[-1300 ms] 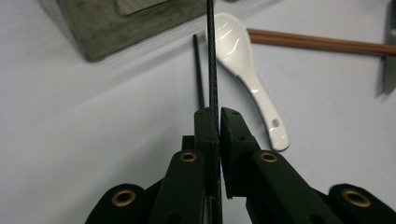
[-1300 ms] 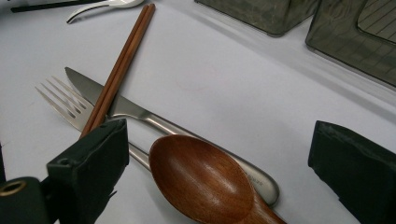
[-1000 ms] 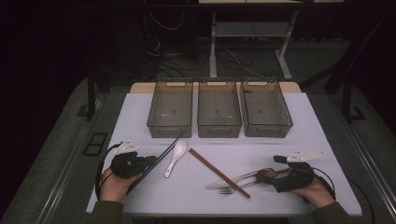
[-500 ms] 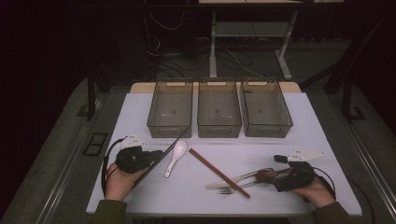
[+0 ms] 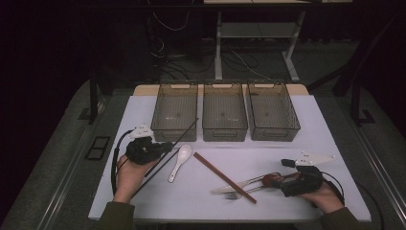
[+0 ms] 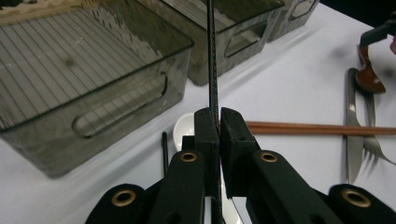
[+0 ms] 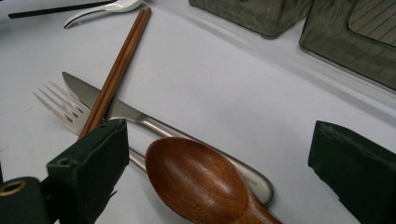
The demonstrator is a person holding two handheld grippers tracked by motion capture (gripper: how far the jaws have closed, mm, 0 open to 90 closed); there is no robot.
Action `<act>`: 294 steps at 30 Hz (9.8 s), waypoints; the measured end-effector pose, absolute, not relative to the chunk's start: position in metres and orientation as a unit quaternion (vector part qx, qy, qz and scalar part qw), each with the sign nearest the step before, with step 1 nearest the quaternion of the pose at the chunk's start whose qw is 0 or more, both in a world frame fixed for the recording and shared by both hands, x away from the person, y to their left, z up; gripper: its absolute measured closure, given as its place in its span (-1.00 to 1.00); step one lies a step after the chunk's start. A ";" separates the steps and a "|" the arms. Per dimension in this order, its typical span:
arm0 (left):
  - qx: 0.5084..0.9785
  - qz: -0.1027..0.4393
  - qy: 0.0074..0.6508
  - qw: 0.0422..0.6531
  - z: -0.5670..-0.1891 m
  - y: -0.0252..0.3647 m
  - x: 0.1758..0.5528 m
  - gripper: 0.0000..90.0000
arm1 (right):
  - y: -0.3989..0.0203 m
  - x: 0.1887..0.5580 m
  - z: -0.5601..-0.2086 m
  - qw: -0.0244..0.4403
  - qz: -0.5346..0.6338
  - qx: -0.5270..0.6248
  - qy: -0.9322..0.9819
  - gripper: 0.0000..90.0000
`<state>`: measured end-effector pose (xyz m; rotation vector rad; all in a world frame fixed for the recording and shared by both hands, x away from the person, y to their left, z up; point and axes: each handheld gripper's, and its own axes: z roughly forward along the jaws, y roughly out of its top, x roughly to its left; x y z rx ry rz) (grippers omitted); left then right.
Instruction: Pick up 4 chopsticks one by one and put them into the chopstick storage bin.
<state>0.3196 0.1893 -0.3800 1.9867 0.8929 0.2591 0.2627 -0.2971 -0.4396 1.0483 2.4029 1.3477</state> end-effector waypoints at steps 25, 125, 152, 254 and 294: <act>0.799 0.123 0.368 0.459 -0.355 0.169 0.366 0.90 | -0.299 0.262 -0.439 0.097 0.457 0.357 0.809 -0.89; 0.809 0.132 0.388 0.420 -0.350 0.156 0.464 -0.38 | -0.299 0.262 -0.438 0.098 0.460 0.356 0.807 -0.89; 0.821 0.151 0.325 0.444 -0.350 0.162 0.374 -0.63 | -0.299 0.262 -0.438 0.097 0.460 0.358 0.807 -0.89; 0.849 0.123 0.398 0.326 -0.433 0.225 0.288 0.89 | -0.298 0.261 -0.439 0.101 0.456 0.353 0.810 -0.89; 0.809 0.117 0.399 0.415 -0.398 0.217 0.286 0.90 | -0.298 0.262 -0.439 0.100 0.456 0.354 0.810 -0.89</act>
